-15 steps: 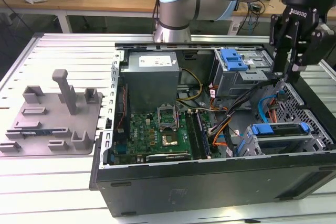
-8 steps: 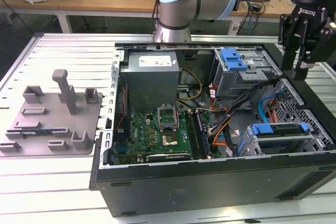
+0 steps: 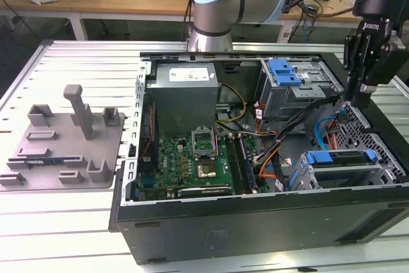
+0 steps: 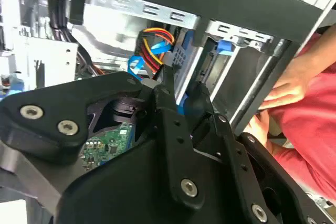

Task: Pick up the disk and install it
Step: 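Insert the first disk wire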

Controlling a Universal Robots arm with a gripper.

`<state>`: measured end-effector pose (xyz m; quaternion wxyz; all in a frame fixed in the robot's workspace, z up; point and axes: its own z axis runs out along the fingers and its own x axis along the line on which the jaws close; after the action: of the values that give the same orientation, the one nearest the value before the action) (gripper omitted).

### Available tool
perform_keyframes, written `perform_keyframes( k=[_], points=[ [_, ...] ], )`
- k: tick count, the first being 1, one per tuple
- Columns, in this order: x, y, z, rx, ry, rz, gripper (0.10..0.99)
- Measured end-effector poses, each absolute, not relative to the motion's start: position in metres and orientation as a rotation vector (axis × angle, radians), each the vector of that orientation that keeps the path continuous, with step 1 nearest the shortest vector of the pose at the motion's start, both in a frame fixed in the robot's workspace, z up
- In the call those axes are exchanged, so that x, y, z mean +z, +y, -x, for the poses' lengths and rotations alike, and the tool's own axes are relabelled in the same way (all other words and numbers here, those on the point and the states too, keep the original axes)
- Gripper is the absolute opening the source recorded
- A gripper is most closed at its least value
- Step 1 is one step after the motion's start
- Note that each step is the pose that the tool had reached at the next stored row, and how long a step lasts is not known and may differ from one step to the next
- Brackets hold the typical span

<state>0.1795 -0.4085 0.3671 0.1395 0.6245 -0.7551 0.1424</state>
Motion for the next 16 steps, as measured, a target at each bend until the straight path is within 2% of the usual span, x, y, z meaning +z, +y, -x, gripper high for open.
perform_keyframes(
  k=[2, 16],
  points=[
    [0.348, -0.403, -0.175, 0.439, -2.166, -1.791, 0.349],
    [0.34, -0.402, -0.171, 0.467, -2.113, -1.843, 0.349]
  ],
)
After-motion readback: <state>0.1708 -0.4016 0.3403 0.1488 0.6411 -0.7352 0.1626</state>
